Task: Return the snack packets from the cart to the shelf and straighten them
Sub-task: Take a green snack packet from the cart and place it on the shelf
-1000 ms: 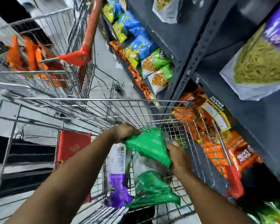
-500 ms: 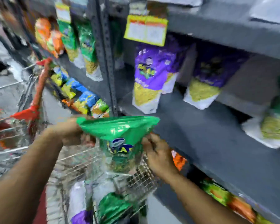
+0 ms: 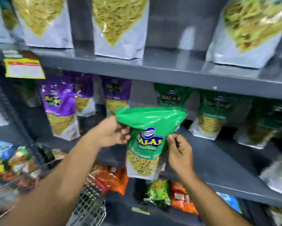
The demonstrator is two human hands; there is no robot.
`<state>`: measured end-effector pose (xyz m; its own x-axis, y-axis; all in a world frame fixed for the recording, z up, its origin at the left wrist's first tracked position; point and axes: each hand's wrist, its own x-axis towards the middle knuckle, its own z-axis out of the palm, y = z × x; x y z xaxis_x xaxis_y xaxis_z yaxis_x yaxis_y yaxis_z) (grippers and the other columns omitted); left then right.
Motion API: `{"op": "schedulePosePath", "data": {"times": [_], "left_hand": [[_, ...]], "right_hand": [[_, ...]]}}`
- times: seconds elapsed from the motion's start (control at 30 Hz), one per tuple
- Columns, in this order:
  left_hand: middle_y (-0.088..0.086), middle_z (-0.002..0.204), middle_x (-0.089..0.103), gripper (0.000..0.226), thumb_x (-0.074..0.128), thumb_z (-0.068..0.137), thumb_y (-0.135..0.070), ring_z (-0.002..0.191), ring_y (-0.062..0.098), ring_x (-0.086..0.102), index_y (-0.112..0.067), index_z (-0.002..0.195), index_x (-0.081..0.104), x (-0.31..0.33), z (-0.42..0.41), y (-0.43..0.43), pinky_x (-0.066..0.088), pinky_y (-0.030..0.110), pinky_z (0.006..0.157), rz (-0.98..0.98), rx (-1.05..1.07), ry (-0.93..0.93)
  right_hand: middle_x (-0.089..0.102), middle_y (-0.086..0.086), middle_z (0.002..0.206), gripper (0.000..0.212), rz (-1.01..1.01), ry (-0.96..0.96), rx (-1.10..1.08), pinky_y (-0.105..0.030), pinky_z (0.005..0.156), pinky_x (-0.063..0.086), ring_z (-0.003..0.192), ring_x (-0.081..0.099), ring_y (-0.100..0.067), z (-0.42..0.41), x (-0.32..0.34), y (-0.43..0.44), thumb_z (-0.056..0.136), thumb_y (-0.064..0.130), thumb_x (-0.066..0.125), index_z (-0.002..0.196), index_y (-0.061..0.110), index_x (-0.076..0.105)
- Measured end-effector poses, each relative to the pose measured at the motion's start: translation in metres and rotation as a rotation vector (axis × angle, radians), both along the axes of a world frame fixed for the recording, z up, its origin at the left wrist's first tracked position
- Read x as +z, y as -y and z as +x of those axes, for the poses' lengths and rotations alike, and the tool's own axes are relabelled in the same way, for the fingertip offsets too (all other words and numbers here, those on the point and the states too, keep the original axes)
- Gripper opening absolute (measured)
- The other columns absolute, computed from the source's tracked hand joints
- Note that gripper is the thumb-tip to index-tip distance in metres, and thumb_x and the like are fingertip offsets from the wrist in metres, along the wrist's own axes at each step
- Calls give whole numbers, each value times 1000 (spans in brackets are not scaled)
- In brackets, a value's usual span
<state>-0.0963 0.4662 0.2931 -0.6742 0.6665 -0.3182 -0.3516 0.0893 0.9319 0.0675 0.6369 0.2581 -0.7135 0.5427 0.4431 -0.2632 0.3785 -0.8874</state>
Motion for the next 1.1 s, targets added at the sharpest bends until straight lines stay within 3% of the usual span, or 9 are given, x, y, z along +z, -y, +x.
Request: {"op": "schedulePosePath", "data": {"times": [0.13,0.23,0.37,0.5,0.6,0.67,0.8,0.93,1.1], "left_hand": [[-3,43,56,49,36,96,-37,44,11,62,-17,57,59,12,38,-93,37,25,63,-114,-74,35],[-6,45,55,43,38,93,-39,52,10,52,-19,60,57,10,51,-153,34,28,68,-132,-107,94],[-9,46,55,43,38,94,-38,58,11,46,-20,62,61,10,83,-211,31,38,87,-100,-158,107],[-6,61,54,50,33,97,-44,59,12,46,-20,63,61,3,103,-248,33,37,85,-9,-113,115],[-2,74,55,30,42,98,-32,68,14,50,-21,75,58,-10,116,-256,38,37,85,37,10,50],[1,91,59,13,48,96,-15,87,17,53,-19,96,59,-25,122,-253,42,32,79,13,93,-93],[7,110,61,52,49,84,11,95,19,53,-10,131,52,-55,138,-242,44,24,65,-135,-51,-314],[5,123,61,60,53,85,10,108,17,52,-16,139,45,-73,153,-241,42,25,84,-191,-159,-346],[6,140,54,57,51,91,3,119,18,51,-17,144,42,-79,150,-239,42,29,96,-230,-149,-461]], "right_hand": [[62,1,76,19,-52,61,-250,-16,62,40,69,51,2,22,-11,-83,92,11,52,78,19,61],[65,-6,85,16,-51,106,-395,-27,71,41,81,55,-15,36,-8,-133,92,15,52,88,8,66],[68,-14,98,21,-76,119,-571,-23,73,36,90,55,-16,56,0,-182,93,15,52,99,2,66],[68,-13,97,21,-84,155,-650,-25,74,36,87,56,-17,76,-1,-213,93,18,52,99,4,67],[66,-9,91,22,-116,121,-641,-26,77,40,88,58,-20,84,2,-219,92,19,52,100,5,67],[62,-4,95,26,-127,131,-596,-28,83,42,93,56,-19,88,1,-219,93,22,51,107,5,65],[65,-3,103,28,-65,216,-470,-33,86,44,99,58,-21,93,-21,-217,96,27,44,112,12,62],[67,-11,114,31,-87,301,-441,-43,93,46,107,58,-28,97,-51,-214,96,31,40,113,15,61],[53,-12,133,43,-100,326,-499,-38,99,39,123,48,-30,102,-59,-201,96,34,41,133,12,44]]}}
